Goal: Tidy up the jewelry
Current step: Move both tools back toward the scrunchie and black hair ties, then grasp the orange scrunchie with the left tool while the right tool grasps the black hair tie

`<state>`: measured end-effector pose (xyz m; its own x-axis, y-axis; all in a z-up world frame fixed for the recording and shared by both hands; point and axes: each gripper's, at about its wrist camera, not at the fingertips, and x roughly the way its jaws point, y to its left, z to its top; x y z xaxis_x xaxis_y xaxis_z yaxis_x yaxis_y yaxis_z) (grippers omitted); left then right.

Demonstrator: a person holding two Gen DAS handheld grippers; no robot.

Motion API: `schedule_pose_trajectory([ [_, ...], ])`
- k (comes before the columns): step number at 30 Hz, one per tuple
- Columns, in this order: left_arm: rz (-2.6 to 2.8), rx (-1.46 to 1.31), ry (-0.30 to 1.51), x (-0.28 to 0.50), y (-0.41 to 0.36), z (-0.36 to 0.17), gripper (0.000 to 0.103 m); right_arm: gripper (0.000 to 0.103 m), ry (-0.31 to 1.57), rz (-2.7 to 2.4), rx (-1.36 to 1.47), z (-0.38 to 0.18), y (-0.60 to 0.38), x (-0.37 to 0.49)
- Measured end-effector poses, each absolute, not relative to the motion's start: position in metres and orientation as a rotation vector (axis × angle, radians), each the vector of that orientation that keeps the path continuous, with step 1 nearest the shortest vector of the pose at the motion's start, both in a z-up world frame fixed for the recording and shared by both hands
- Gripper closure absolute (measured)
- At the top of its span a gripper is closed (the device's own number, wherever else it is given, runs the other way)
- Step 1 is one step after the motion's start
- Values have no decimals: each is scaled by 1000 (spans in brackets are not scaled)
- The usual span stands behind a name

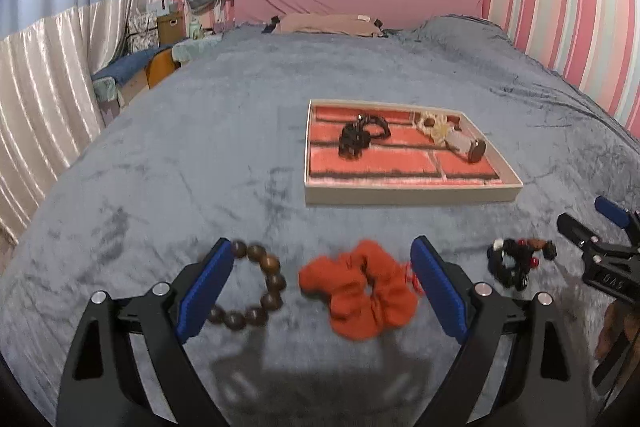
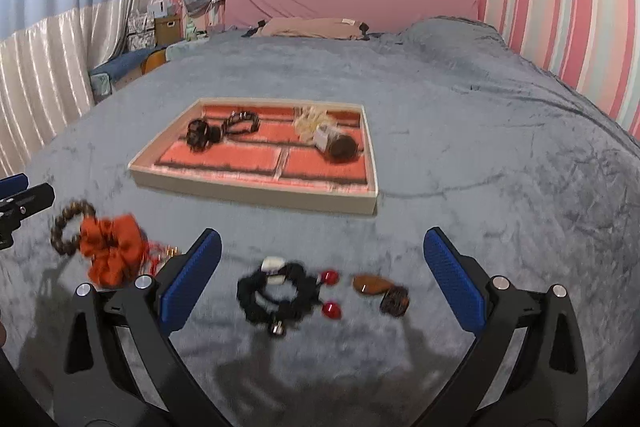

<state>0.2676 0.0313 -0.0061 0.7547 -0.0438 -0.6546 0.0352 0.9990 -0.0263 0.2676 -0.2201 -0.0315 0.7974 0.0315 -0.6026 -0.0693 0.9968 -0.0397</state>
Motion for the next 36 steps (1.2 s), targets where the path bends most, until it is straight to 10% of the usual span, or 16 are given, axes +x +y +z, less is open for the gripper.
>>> schedule_pose_trajectory([
  [23,-47,17,666,249,23,-47,15,5,718,31,-12,-90,-230,257],
  [36,-46,14,720,280,19,-67,15,25,773,36,9,-98,-228,280],
])
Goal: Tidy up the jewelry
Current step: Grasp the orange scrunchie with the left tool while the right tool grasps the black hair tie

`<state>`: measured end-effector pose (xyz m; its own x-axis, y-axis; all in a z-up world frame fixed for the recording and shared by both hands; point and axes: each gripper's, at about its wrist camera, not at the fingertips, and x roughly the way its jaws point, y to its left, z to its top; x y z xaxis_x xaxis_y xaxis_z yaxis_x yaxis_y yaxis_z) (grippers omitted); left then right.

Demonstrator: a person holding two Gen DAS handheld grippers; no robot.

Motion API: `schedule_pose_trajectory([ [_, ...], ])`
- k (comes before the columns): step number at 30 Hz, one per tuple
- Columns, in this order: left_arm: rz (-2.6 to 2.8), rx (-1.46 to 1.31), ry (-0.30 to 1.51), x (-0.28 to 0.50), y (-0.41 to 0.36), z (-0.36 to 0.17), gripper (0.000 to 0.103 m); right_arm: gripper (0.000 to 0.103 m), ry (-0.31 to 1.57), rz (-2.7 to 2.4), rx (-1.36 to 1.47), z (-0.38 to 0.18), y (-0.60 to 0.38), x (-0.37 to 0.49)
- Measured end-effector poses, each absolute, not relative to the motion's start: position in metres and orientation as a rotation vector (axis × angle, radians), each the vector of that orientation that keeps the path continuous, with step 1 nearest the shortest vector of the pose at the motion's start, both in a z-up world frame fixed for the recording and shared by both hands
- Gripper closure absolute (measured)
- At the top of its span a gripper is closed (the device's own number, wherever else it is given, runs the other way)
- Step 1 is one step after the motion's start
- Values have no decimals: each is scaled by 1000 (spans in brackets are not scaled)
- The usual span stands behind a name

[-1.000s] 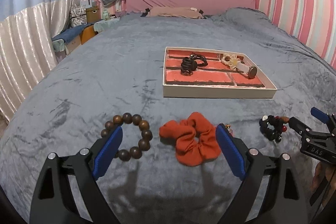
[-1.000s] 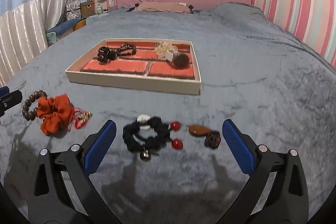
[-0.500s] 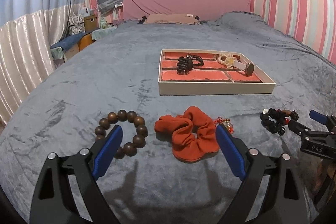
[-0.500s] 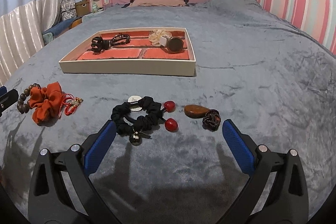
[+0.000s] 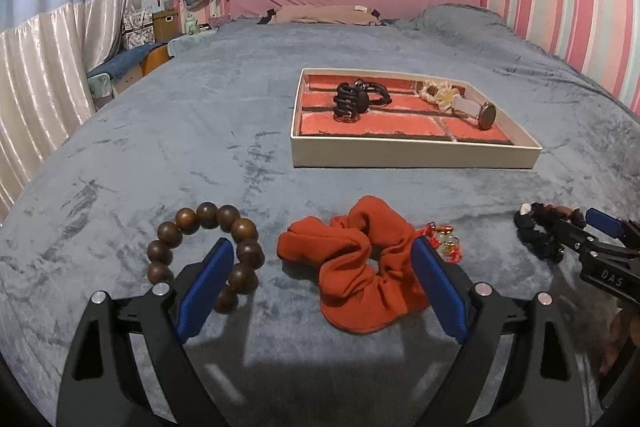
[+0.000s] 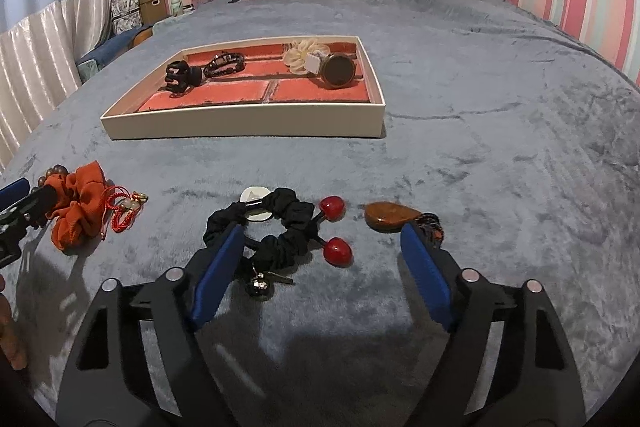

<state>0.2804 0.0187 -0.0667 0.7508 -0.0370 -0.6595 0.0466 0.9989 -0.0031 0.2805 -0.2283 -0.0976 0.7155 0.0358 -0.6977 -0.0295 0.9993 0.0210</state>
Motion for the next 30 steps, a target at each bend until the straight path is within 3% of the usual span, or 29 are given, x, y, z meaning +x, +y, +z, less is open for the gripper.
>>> schedule_pose_trajectory([
  [8,-52,25,745,295,17,-79,17,36,814,42,17,-108,-228,289],
  [12,-64,39,763,302,15,-84,34,44,824,48,7,-111,-224,292],
  [18,-75,18,800,311,18,-93,51,57,827,63,-1,-114,-221,295],
  [25,-94,2,820,313,20,-98,59,69,823,73,-3,-114,-220,294],
  [30,-97,15,814,310,18,-99,71,73,817,73,-2,-114,-220,293],
])
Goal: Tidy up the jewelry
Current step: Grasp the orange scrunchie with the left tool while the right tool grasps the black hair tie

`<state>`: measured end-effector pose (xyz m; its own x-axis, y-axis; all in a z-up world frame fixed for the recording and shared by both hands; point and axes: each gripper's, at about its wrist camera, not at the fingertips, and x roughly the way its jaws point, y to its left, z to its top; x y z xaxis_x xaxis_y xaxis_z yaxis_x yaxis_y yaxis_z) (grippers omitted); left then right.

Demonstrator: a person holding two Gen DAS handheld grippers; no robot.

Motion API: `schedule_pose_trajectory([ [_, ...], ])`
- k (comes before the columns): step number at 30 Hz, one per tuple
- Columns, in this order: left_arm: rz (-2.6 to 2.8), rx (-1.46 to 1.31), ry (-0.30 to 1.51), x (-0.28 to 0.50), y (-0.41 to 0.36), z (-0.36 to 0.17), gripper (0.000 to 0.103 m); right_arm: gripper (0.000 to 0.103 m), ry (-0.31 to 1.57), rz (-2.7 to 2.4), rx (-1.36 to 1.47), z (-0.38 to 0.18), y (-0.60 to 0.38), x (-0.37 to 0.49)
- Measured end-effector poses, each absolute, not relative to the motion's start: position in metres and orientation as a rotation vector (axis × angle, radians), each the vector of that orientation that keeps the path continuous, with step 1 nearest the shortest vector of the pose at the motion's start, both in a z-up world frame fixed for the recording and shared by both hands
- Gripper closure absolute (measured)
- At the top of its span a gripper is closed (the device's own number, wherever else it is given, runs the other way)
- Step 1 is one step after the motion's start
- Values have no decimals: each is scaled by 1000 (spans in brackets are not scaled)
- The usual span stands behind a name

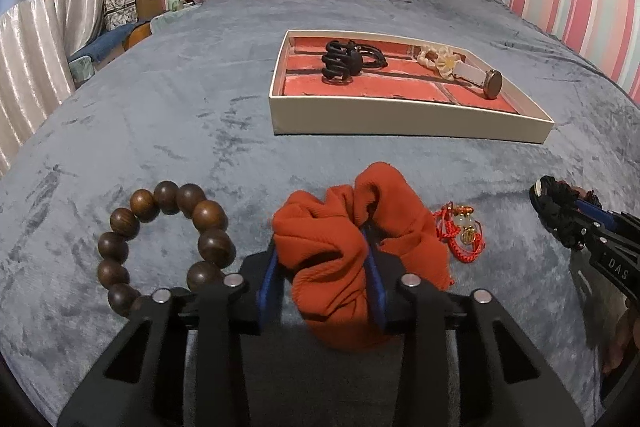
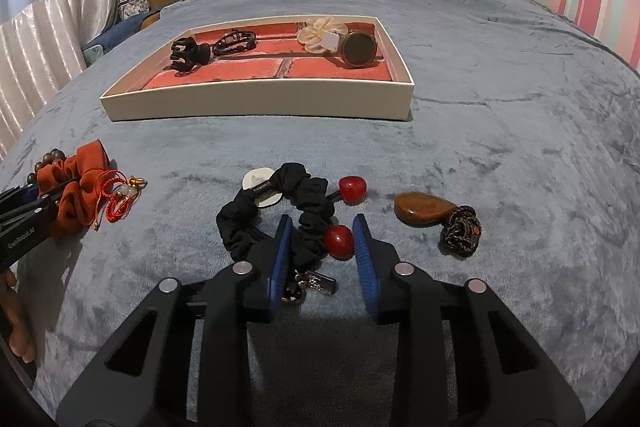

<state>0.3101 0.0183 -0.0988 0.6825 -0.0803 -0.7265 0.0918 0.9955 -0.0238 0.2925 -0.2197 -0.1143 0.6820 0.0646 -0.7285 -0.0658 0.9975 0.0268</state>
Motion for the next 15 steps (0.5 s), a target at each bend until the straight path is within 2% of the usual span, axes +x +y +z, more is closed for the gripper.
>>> schedule_pose_trajectory([
  [3,-101,14,815,309,18,-99,76,76,811,75,4,-114,-221,292],
  [15,-105,5,805,307,19,-98,80,77,799,77,15,-114,-223,291],
])
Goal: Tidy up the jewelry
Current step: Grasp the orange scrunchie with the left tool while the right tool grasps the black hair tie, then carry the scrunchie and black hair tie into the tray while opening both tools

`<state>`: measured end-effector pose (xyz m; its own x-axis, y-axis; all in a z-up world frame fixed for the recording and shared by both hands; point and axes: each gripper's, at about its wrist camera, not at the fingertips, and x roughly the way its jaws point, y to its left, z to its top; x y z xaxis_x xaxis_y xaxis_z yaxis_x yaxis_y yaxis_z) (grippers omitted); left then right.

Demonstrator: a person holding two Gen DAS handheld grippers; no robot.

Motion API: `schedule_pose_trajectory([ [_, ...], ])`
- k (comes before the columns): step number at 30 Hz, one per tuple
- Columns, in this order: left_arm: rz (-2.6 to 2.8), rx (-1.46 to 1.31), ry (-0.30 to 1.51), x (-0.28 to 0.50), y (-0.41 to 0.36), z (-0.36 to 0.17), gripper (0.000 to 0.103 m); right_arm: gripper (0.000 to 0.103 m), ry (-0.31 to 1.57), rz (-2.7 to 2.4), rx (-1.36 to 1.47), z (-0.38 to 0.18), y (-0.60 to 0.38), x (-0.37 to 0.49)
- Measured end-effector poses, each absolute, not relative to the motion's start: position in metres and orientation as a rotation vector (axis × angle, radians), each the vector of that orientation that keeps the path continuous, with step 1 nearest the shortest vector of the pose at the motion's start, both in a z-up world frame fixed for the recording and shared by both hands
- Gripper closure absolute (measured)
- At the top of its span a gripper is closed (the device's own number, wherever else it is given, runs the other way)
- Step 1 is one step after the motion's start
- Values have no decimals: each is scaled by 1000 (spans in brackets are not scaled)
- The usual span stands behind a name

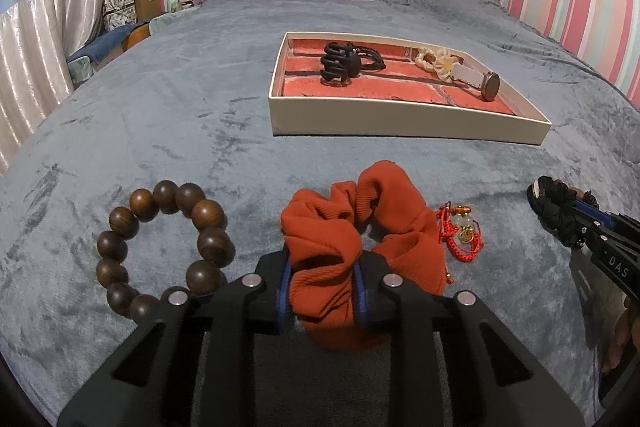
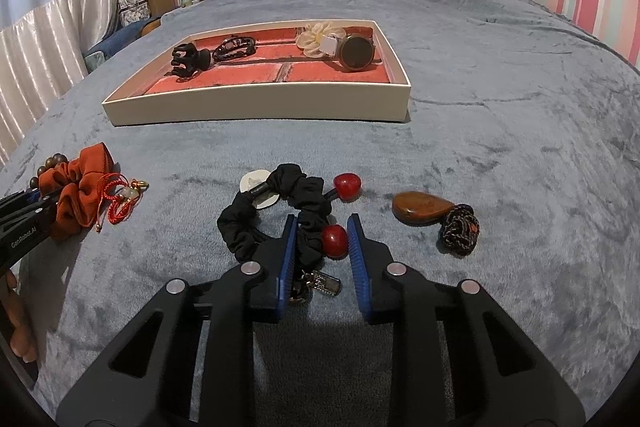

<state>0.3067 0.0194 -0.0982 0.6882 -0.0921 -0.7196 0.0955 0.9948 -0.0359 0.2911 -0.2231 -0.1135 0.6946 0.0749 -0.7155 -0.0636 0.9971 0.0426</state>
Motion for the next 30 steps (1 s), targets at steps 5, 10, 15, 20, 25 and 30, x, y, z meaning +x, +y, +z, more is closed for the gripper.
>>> schedule_pose_trajectory([
  [5,-109,11,787,302,19,-94,83,79,776,76,23,-110,-225,288],
  [10,-109,26,763,298,17,-87,84,79,754,79,26,-106,-226,284],
  [15,-104,0,744,297,22,-75,84,79,739,82,34,-99,-228,283],
  [20,-104,-5,708,298,25,-56,84,80,714,88,40,-88,-229,285],
  [25,-120,-2,664,304,20,-32,84,80,672,99,51,-69,-230,292],
  [30,-127,13,637,322,9,-15,84,91,634,113,60,-46,-229,311],
])
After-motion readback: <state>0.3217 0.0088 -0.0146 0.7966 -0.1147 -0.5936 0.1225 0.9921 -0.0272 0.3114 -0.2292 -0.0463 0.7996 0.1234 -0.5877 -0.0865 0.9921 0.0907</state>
